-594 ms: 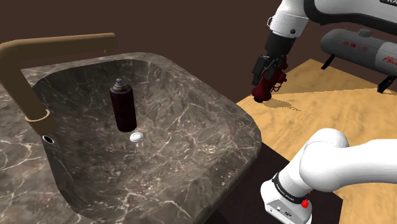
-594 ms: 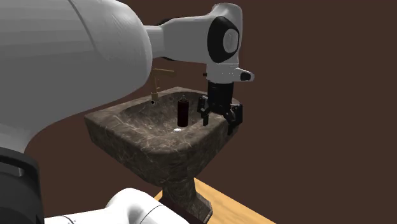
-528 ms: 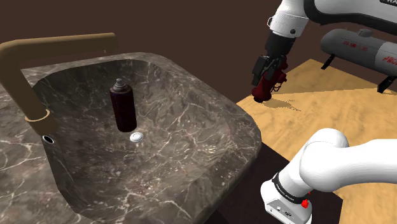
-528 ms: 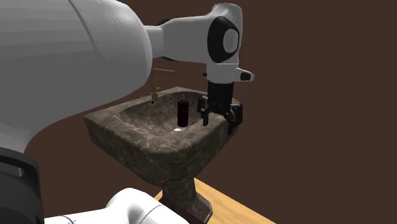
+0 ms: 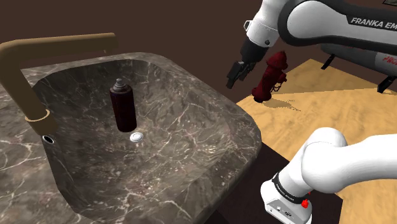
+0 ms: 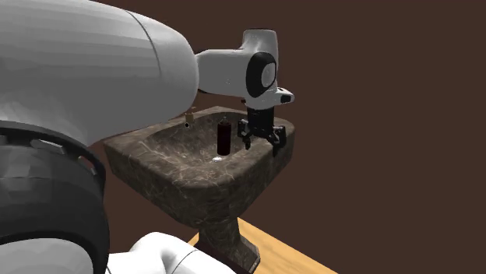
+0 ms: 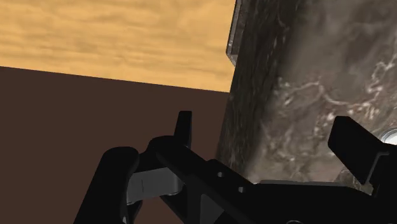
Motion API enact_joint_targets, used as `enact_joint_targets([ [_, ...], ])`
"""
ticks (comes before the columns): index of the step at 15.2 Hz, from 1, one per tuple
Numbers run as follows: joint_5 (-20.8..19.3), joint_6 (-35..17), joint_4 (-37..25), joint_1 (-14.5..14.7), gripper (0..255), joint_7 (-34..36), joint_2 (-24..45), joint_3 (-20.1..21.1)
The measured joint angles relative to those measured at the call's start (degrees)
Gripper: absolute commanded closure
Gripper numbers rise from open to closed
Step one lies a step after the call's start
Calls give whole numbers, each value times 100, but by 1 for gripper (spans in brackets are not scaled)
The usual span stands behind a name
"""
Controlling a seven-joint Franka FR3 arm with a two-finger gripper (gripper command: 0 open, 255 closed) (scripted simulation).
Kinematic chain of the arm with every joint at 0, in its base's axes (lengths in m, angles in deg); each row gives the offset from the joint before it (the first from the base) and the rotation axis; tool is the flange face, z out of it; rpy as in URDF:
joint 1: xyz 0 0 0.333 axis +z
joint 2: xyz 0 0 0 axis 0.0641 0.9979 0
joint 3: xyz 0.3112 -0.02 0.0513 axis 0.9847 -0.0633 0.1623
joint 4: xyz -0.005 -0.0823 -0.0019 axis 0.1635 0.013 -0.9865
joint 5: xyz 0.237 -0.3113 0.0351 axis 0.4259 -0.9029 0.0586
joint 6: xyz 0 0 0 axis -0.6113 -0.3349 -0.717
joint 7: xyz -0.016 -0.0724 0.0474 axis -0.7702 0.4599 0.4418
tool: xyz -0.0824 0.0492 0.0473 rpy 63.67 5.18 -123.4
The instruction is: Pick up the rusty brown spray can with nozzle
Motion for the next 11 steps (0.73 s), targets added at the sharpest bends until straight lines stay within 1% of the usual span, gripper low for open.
enact_joint_targets([
  [6, 104, -1598, 299, 334, 0, -242, 428, 255],
  [11, 124, -2868, 275, 584, 0, -411, 996, 500],
])
